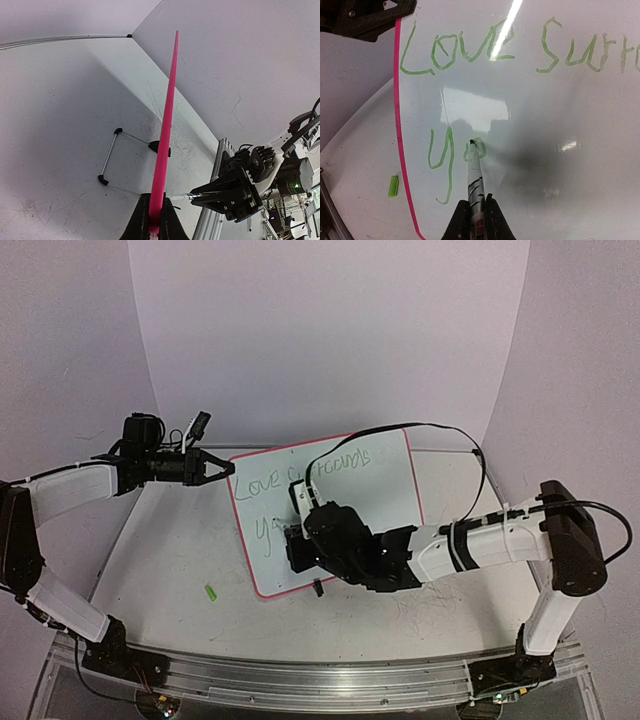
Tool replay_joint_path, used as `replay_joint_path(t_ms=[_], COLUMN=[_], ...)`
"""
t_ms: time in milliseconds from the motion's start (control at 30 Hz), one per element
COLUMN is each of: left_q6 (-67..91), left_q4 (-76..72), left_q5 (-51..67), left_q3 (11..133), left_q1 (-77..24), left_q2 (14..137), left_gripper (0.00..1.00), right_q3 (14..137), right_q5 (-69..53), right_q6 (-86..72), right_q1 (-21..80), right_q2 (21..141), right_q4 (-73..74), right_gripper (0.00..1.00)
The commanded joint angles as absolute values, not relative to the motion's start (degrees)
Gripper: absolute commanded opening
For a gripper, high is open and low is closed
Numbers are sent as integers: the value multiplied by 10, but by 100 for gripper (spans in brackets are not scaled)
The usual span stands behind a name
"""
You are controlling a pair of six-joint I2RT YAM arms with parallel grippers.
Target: Write a sentence on the whiteboard
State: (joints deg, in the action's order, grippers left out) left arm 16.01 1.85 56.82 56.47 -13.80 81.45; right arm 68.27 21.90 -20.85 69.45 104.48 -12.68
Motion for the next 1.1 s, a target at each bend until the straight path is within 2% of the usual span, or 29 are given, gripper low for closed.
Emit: replay_joint_path(t_ms=[0, 433, 1067], left_q6=[170, 170, 170], left_q4=[17, 17, 17], left_q5=[558, 558, 559], left_q3=[564, 563, 563], left_q1=[-139, -139, -139], left_q2=[817, 817, 820], left_gripper=[2, 1, 2], right_q3=[688, 655, 664], right_q5=[208, 212, 248], right_q6=[-216, -211, -210], right_q1=[701, 694, 682], right_q2=[1061, 998, 1017], right_q4=[-128, -161, -151], right_gripper=[0, 0, 0])
